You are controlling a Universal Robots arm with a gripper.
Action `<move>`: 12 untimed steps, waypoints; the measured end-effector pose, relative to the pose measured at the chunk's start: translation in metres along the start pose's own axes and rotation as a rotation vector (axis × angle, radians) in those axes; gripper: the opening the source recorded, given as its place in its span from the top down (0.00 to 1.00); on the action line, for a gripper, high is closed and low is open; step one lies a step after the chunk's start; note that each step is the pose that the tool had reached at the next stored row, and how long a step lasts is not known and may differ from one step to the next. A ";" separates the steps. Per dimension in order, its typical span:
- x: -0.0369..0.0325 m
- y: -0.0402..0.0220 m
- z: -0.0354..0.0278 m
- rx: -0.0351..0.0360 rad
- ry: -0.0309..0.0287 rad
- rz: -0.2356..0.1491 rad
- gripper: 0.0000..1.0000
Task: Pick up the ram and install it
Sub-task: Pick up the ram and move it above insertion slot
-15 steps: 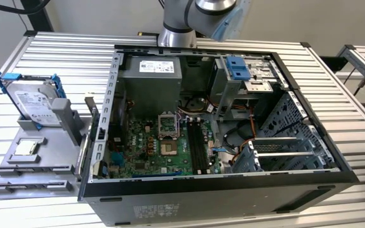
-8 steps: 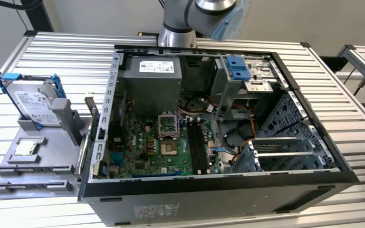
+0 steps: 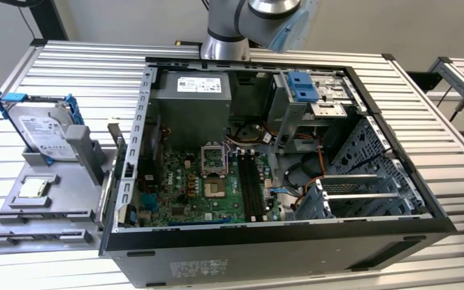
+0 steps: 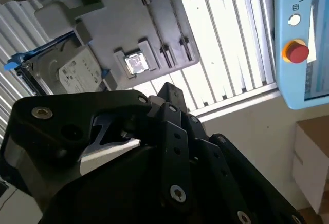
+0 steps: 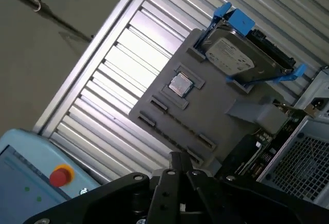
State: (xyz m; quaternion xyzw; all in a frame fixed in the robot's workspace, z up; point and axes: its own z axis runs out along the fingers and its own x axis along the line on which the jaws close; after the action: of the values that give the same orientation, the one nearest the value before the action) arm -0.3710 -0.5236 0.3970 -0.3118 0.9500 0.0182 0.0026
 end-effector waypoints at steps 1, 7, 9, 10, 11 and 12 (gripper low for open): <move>0.0000 0.0000 0.0000 -0.0002 0.0005 -0.016 1.00; 0.0000 0.0000 0.0000 -0.0015 0.0039 -0.115 1.00; 0.0000 0.0000 0.0001 -0.0022 0.0052 -0.153 1.00; 0.0000 0.0000 0.0001 -0.0024 0.0057 -0.170 1.00; 0.0000 0.0000 0.0001 -0.0027 0.0062 -0.187 1.00; 0.0000 0.0000 0.0002 -0.0030 0.0068 -0.205 1.00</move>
State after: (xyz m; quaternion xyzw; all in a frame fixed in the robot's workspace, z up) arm -0.3710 -0.5236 0.3968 -0.4075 0.9130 0.0182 0.0008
